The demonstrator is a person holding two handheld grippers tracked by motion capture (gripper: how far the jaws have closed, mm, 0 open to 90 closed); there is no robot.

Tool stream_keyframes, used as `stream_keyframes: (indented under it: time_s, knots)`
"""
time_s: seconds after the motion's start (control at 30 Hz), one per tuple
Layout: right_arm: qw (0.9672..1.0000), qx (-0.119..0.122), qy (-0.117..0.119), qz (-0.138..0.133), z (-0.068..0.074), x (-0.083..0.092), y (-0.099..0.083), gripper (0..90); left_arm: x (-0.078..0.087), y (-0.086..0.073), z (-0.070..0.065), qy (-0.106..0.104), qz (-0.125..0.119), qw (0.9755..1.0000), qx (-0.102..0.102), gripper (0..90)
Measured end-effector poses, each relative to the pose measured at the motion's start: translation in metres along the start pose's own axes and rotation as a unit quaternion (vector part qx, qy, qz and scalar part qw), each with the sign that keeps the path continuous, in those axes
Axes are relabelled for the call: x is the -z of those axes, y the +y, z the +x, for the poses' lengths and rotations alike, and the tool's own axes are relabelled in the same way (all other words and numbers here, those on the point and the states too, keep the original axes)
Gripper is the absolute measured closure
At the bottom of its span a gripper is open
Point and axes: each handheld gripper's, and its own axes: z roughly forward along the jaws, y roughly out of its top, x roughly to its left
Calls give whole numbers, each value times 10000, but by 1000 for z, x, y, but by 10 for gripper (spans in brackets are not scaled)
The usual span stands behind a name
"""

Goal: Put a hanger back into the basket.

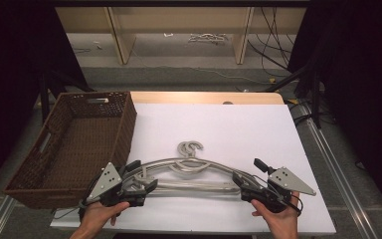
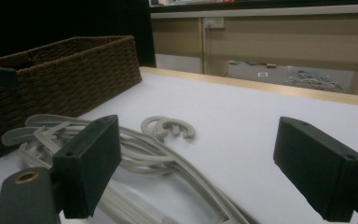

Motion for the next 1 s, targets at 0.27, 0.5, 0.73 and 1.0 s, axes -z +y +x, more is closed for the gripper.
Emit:
stream_keyframes:
  time_s: [0.27,0.5,0.73,1.0]
  knots:
    - [9999,-2,79,150,2,-8,-3,161,-1,0,0,-60,-40,10000,16,161]
    - [9992,214,161,284,6,-11,-3,161,-1,1,-1,-37,31,10000,47,161]
    - [9975,501,300,398,-2,-29,3,177,-1,0,-2,-37,58,10000,46,161]
    - [9893,811,671,1009,0,-51,17,231,1,1,2,79,17,9999,101,161]
